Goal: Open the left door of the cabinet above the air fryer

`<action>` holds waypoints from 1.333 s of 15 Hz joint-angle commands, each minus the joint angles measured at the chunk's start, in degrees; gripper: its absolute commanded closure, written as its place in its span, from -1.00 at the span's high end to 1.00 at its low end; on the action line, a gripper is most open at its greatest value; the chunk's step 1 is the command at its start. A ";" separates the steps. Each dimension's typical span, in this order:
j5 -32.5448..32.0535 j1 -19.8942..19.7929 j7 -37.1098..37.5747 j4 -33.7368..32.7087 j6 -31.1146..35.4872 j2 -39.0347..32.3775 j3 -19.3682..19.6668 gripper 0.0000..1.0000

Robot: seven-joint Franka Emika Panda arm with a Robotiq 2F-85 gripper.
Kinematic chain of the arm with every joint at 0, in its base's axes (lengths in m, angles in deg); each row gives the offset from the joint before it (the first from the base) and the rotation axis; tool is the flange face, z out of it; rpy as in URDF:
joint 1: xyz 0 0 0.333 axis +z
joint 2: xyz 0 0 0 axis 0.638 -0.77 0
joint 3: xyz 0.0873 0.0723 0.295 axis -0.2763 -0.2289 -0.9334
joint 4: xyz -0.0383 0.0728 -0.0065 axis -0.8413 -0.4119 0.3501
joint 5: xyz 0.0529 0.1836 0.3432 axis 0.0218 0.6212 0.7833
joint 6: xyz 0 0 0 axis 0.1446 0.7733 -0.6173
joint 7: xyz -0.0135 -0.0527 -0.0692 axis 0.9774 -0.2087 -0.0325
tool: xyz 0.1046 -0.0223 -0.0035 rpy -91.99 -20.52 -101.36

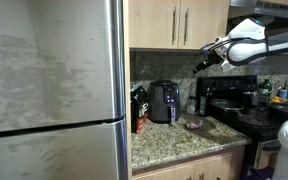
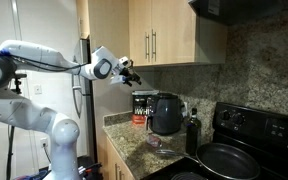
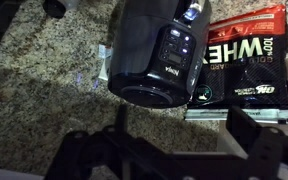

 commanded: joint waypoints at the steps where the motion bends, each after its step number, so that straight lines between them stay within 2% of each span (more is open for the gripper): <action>1: 4.09 5.21 0.37 -6.12 3.76 -4.98 0.23 1.00; 3: 7.65 7.22 2.31 -11.39 6.54 -7.70 1.07 1.00; 5: 10.36 5.35 7.26 -17.49 5.49 -10.54 -0.06 1.00; 6: 8.75 5.86 4.26 -11.31 5.84 -5.83 -0.22 1.00; 7: 9.04 5.74 4.70 -13.31 5.63 -6.82 -0.27 1.00; 10: 8.96 6.49 4.10 -13.82 6.46 -8.13 -0.44 1.00; 14: 15.83 10.18 9.44 -28.13 7.17 -15.82 -0.11 1.00; 16: 17.63 7.00 15.18 -35.01 5.90 -19.64 -2.24 1.00; 17: 16.65 8.26 11.07 -27.41 6.63 -13.78 -1.47 1.00; 20: 17.54 7.26 14.15 -33.42 6.49 -18.21 -2.36 1.00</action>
